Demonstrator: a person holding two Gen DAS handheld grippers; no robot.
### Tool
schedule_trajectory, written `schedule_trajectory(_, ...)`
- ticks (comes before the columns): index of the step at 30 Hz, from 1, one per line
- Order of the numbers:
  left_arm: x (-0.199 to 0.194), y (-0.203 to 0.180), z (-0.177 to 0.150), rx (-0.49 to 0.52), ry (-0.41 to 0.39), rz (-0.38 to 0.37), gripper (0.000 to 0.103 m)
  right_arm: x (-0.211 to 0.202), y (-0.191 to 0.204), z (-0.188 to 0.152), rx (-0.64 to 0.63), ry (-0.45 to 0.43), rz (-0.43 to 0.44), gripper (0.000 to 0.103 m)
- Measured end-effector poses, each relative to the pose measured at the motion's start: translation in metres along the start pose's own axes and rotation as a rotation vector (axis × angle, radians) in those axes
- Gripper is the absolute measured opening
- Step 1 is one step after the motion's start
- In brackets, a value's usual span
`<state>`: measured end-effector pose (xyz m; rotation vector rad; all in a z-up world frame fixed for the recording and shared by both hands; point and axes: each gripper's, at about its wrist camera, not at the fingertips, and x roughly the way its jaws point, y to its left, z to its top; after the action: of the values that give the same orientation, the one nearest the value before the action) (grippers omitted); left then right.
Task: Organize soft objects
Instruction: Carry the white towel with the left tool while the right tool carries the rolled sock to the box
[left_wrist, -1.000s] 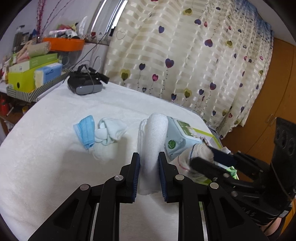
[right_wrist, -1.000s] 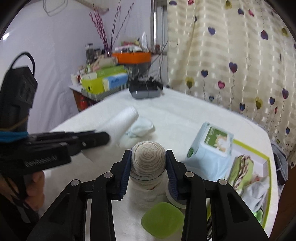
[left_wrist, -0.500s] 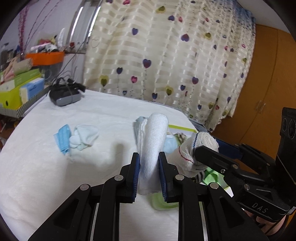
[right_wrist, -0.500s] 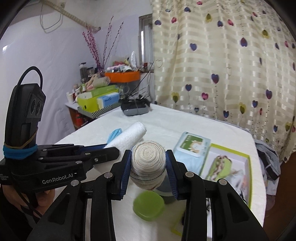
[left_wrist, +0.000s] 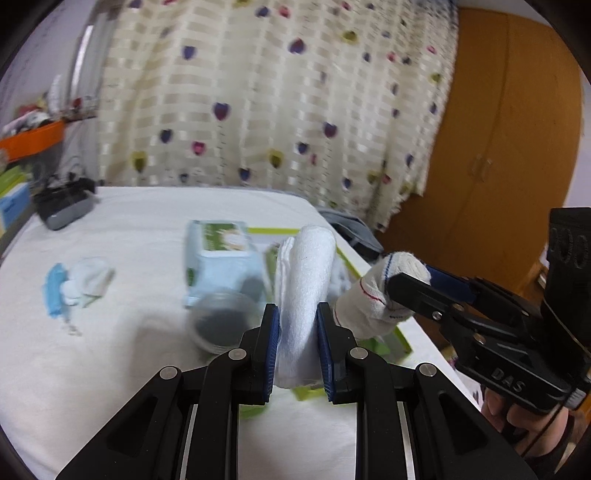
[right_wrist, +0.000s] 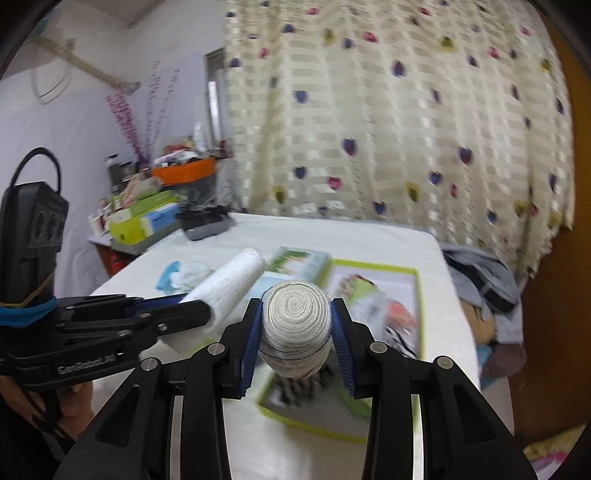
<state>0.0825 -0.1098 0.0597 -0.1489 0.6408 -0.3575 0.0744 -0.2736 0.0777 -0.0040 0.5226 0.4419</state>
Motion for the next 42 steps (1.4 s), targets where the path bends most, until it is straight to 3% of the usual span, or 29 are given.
schedule_trajectory(6,0.029,-0.027,-0.011,0.042,0.090,-0.062,0.019,0.006,-0.039,-0.020,0.081,0.069,-0.065,0.038)
schedule_trajectory(11,0.055,-0.036,-0.026,0.048,0.202,-0.090,0.019,0.018,-0.052,-0.033,0.090,0.139,-0.068,0.038)
schedule_trajectory(15,0.075,-0.031,-0.030,0.024,0.250,-0.062,0.019,0.031,-0.060,-0.038,0.114,0.149,-0.054,0.038)
schedule_trajectory(24,0.106,-0.028,-0.022,0.007,0.248,-0.007,0.019,0.054,-0.075,-0.027,0.127,0.120,-0.063,0.038)
schedule_trajectory(28,0.115,-0.027,-0.021,-0.007,0.270,-0.021,0.021,0.058,-0.078,-0.028,0.137,0.129,-0.049,0.041)
schedule_trajectory(34,0.103,-0.029,-0.018,-0.012,0.250,-0.064,0.032,0.042,-0.069,-0.034,0.099,0.133,-0.059,0.043)
schedule_trajectory(42,0.075,-0.031,-0.015,-0.004,0.199,-0.073,0.032,0.018,-0.062,-0.032,0.100,0.099,-0.088,0.043)
